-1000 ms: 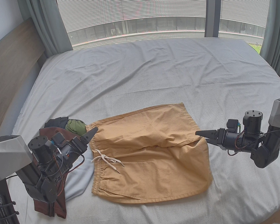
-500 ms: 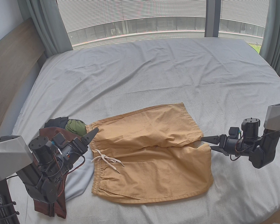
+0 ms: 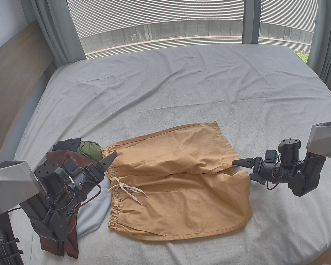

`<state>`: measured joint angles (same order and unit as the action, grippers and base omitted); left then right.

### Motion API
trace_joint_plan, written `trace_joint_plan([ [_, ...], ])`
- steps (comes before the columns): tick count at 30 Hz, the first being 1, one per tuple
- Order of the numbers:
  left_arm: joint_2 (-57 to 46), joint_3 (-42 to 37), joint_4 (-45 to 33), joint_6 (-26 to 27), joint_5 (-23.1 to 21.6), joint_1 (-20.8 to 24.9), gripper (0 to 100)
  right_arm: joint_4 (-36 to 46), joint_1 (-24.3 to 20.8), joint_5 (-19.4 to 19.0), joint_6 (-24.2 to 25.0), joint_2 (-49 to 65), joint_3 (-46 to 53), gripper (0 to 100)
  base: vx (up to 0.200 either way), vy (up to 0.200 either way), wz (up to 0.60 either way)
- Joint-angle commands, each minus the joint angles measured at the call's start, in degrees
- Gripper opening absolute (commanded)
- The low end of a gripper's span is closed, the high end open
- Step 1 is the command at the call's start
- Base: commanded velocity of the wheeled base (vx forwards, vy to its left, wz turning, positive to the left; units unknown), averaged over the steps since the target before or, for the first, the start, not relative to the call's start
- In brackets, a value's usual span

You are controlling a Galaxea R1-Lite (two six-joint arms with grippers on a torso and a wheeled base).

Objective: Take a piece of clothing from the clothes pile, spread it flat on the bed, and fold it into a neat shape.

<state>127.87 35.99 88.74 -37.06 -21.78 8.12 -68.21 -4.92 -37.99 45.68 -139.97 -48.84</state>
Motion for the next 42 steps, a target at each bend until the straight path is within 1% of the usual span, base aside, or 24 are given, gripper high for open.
trace_joint_plan([
  [1, 0.3, 0.0, 0.0, 0.0, 0.0, 0.1, 100, 0.8, -0.5, 0.0, 0.3, -1.3, -2.0, 100, 0.000, 0.000, 0.00],
  [4, 0.3, 0.0, 0.0, 0.0, 0.1, 0.1, 100, 1.6, -0.5, 0.7, 0.4, -2.1, -3.2, 100, 0.000, 0.000, 0.00],
  [5, 0.3, 0.0, 0.0, 0.1, 0.1, 0.2, 100, 1.6, -0.5, 1.2, 0.4, -2.4, -3.5, 0, 0.000, 0.000, 0.00],
  [13, 0.3, 0.0, 0.0, 0.1, 0.1, 0.4, 100, 0.8, -0.9, 1.6, 0.3, -2.8, -4.0, 0, 0.000, 0.000, 0.00],
  [16, 0.3, 0.0, 0.0, 0.1, 0.1, 0.4, 100, -0.5, -0.9, 1.8, 0.3, -2.8, -3.9, 0, 0.000, 0.000, 0.00],
  [17, 0.3, 0.0, 0.0, 0.1, 0.1, 0.4, 100, -2.2, -0.5, 1.8, 0.3, -2.7, -3.9, 0, 0.000, 0.000, 0.00],
  [21, 0.3, 0.0, 0.0, 0.1, 0.1, 0.4, 100, -3.4, 0.1, 2.0, 0.3, -2.8, -5.0, 0, 0.000, 0.000, 0.00],
  [23, 0.4, 0.0, 0.0, 0.1, 0.1, 0.5, 100, -4.0, 0.3, 2.5, 0.3, -2.9, -5.6, 0, 0.000, 0.000, 0.00],
  [24, 0.6, 0.0, 0.0, 0.1, 0.2, 0.5, 100, -4.8, 0.2, 3.4, 0.3, -3.0, -5.7, 0, 0.000, 0.000, 0.00],
  [26, 0.7, 0.0, 0.0, 0.1, 0.2, 0.5, 100, -5.5, 0.2, 3.7, 0.2, -3.4, -5.8, 0, 0.000, 0.000, 0.00],
  [37, 1.0, -0.1, 0.0, 0.2, 0.3, 0.5, 100, -5.5, 0.8, 3.9, -0.1, -3.8, -6.0, 0, 0.000, 0.000, 0.00],
  [42, 1.0, -0.5, 0.0, 1.6, 0.3, 0.4, 100, -5.6, 1.0, 3.9, -2.1, -3.8, -5.8, 0, 0.000, 0.000, 0.00],
])
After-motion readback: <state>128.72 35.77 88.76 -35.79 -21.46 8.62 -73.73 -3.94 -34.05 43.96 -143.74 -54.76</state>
